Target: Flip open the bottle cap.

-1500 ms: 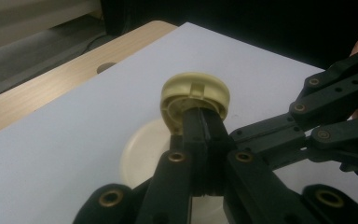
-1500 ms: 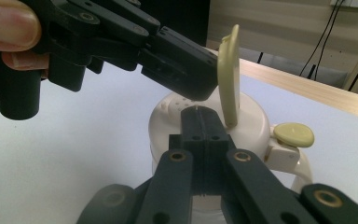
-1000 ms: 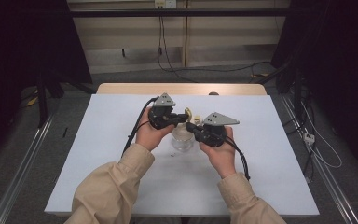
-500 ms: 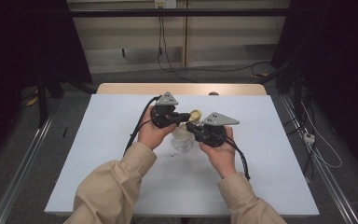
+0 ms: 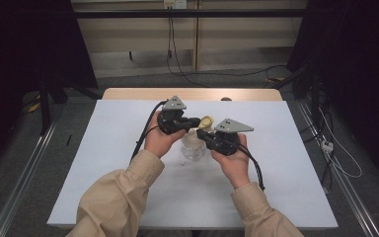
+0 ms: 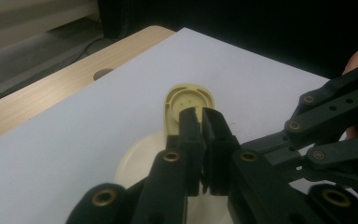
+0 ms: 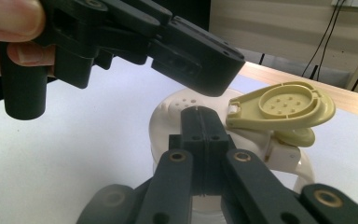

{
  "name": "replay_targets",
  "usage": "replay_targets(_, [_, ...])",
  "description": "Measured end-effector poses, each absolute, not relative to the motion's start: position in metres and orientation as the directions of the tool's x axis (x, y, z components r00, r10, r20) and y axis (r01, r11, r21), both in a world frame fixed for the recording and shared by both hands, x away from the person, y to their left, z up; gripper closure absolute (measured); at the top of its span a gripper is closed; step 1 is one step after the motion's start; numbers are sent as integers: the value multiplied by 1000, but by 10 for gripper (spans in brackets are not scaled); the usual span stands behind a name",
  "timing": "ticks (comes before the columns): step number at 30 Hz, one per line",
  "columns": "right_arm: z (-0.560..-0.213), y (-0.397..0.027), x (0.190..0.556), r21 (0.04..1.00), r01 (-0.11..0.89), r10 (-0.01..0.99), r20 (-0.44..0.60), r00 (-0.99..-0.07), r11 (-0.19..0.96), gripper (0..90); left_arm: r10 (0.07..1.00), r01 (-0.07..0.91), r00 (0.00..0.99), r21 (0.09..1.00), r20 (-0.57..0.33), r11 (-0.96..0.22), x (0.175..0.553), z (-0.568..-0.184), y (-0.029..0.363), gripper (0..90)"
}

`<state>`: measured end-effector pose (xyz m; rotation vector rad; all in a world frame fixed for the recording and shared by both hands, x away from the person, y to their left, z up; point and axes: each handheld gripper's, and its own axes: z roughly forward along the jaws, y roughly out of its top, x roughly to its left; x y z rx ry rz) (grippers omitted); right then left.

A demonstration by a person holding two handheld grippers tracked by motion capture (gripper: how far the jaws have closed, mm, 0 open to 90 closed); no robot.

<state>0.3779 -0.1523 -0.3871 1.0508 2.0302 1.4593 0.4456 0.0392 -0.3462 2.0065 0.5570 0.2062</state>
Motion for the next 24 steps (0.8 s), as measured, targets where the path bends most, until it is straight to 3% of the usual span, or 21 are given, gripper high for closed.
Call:
replay_targets(12, [-385, -160, 377, 926, 347, 779, 108, -618, 147, 895, 481, 298, 873, 873, -86, -386, 444, -341, 48, 693])
replay_targets(18, [-387, -169, 374, 923, 365, 773, 140, -618, 124, 808, 497, 323, 861, 870, -108, -372, 443, -342, 53, 582])
replay_targets(24, [-386, -175, 370, 924, 367, 772, 155, -616, 108, 701, 517, 347, 847, 868, -127, -355, 440, -342, 59, 417])
